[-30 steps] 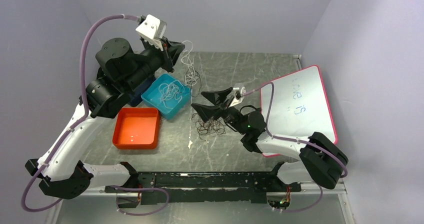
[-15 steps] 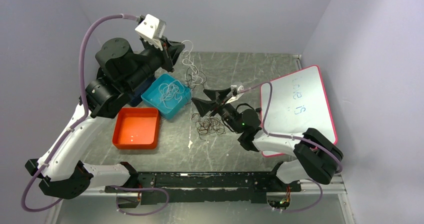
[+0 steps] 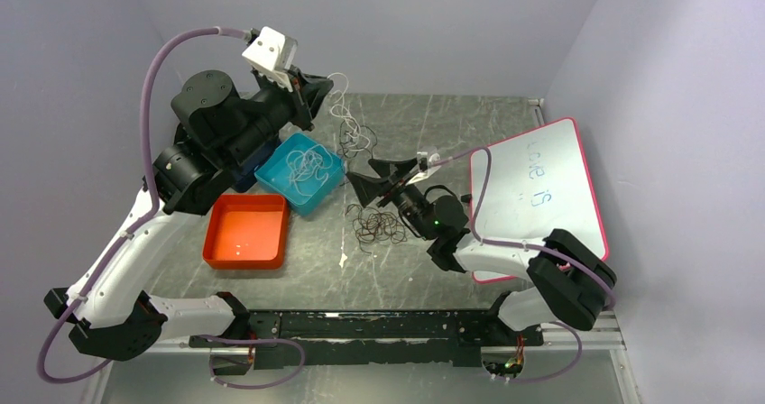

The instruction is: Untangle the cables

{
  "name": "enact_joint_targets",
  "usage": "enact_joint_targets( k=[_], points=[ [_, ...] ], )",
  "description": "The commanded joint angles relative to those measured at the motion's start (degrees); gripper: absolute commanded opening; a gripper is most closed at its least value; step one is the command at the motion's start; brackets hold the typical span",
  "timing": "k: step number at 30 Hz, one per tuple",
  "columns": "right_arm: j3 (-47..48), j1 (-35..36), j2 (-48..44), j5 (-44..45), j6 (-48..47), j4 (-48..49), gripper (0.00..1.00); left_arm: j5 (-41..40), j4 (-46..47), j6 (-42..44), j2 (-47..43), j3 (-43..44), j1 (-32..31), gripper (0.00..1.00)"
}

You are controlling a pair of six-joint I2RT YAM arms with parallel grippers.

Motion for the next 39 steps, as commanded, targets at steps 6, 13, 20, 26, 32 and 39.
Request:
enact_joint_targets(
  k=[6, 13, 20, 26, 32, 39],
  points=[
    [4.9, 0.3, 6.6, 2.5, 0.6, 3.4, 0.77, 0.1, 2.6, -0.9, -0.7, -0.5, -0.3, 0.07],
    [7.4, 0.3, 10.3, 3.2, 2.1, 5.6, 0.74, 0.2, 2.7, -1.0, -0.5, -0.4, -0.3, 0.07],
    [5.7, 0.3, 10.8, 5.0, 1.6, 5.5, 0.32, -0.6, 2.2, -0.6, -0.7, -0.8, -0.3, 0.07],
    [-1.4, 0.0, 9.1, 10.0, 4.2, 3.0, 0.07, -0.4, 1.2, -0.1, 0.0, 0.6, -0.3, 0.07],
    [-9.2, 0.0, 3.7, 12.2, 4.6, -3.1, 0.0, -2.7, 0.3, 1.0, 0.8, 1.6, -0.2, 0.07],
    [-13.7, 0.1, -6.3, 12.6, 4.9, -17.4, 0.0, -6.5, -2.7, 3.6, 3.6, 6.1, 2.2, 0.07]
  ],
)
